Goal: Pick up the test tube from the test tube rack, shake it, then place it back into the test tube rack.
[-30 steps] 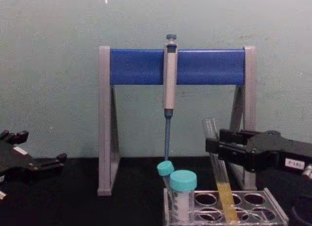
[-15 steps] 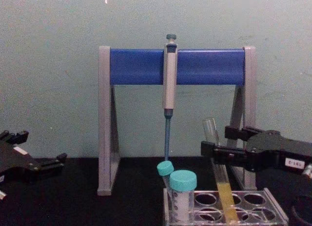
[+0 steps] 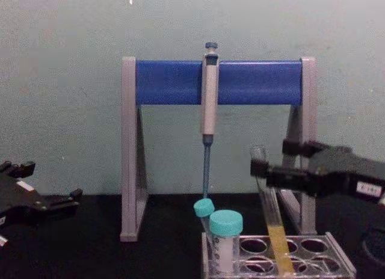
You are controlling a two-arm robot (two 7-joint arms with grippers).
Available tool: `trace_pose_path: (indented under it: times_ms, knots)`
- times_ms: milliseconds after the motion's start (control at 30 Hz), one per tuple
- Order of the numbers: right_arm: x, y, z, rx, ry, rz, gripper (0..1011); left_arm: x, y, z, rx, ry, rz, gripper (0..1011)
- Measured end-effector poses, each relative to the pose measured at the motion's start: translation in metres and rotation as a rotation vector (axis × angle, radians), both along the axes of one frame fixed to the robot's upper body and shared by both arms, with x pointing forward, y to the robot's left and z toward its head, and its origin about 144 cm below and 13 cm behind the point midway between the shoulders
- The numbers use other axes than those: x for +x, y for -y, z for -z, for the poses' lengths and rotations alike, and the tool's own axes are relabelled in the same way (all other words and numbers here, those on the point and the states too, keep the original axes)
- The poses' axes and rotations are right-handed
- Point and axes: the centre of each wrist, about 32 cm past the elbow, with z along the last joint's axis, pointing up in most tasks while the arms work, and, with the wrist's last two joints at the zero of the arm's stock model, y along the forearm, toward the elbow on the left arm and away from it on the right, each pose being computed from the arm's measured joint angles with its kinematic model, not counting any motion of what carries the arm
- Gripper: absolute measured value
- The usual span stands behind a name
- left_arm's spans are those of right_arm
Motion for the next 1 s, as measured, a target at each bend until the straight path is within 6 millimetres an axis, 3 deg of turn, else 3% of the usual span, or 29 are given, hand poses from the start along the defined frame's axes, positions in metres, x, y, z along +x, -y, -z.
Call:
trace_pose_path:
  times_ms: [233, 500, 1000]
  knots:
    - [-0.01, 0.003, -0.011, 0.072, 0.09, 0.086, 1000, 0.0, 0.0, 0.0, 0.0, 0.0, 0.0, 1001]
    - [-0.021, 0.004, -0.018, 0.04, 0.093, 0.353, 1000, 0.0, 0.0, 0.0, 0.0, 0.0, 0.0, 1001]
    - [-0.023, 0.003, 0.008, -0.103, -0.133, 0.547, 1000, 0.0, 0.0, 0.0, 0.0, 0.0, 0.0, 1001]
